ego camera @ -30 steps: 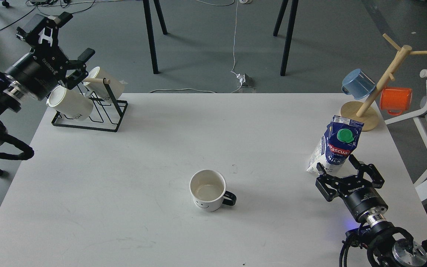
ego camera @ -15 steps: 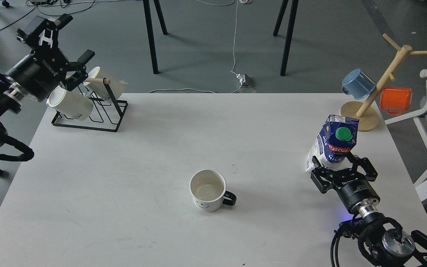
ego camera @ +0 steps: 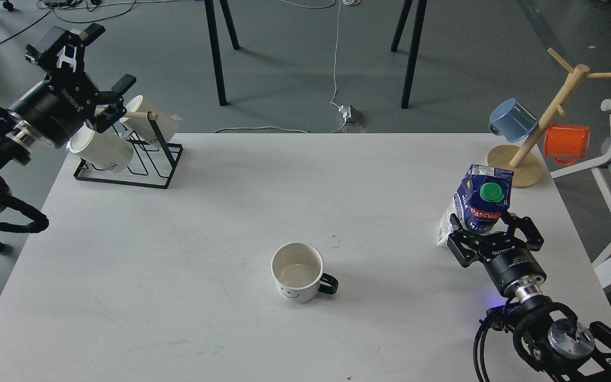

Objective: Place cup and milk with both arms
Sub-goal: 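Grasp the milk carton with the right gripper, then carry the milk carton beside the white mug and set it down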

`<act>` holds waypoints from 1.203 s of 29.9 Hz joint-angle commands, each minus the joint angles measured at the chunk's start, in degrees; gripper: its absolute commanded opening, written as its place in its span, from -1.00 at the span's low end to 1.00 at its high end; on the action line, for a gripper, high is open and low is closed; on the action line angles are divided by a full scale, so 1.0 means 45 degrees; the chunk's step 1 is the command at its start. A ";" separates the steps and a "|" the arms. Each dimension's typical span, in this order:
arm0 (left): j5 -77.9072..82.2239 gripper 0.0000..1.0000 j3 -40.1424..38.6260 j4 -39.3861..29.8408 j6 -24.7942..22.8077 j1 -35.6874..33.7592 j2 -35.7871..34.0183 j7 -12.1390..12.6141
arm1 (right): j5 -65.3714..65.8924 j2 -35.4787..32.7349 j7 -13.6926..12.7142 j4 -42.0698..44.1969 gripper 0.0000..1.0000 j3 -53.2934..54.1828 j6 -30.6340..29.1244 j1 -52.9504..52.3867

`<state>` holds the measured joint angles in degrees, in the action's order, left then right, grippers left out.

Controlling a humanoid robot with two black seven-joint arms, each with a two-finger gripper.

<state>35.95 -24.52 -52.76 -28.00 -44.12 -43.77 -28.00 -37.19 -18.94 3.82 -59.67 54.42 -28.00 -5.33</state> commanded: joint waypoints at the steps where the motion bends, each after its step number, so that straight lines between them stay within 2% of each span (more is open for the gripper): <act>1: -0.0001 0.98 -0.0001 0.0006 0.0000 0.0020 0.0000 0.0000 | -0.0017 0.0009 0.0011 -0.0001 0.93 0.0017 0.0000 -0.0104; 5: 0.0019 0.98 -0.0001 0.0006 0.0000 0.0137 0.0000 0.0000 | 0.0003 0.0009 0.0011 -0.0001 0.89 0.0017 0.0000 -0.0124; 7: 0.0019 0.98 -0.0001 0.0006 0.0000 0.0137 0.0000 0.0000 | 0.0003 0.0009 0.0011 -0.0001 0.80 -0.0003 0.0000 -0.0105; 13: 0.0019 0.98 -0.0001 0.0006 0.0000 0.0137 0.0000 0.0000 | 0.0061 0.0009 0.0011 -0.0040 -0.02 -0.0179 0.0000 -0.0026; 17: 0.0019 0.98 -0.0001 0.0006 0.0000 0.0157 0.0000 0.0000 | 0.0061 0.0029 0.0011 -0.0060 -0.24 -0.0159 0.0000 -0.0007; 31: -0.0001 0.98 -0.0001 0.0123 0.0000 0.0176 0.0039 0.0000 | 0.1837 0.0536 -0.0047 -0.1426 -0.29 -0.0296 0.0000 -0.0046; 36: 0.0019 0.98 -0.0001 0.0143 0.0000 0.0176 0.0039 0.0000 | 0.2444 0.0888 -0.0009 -0.2110 -0.29 -0.1758 0.0000 0.0012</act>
<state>35.96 -24.52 -52.20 -28.00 -43.33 -43.58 -28.00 -27.29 -15.75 3.64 -67.67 50.31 -28.00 -5.46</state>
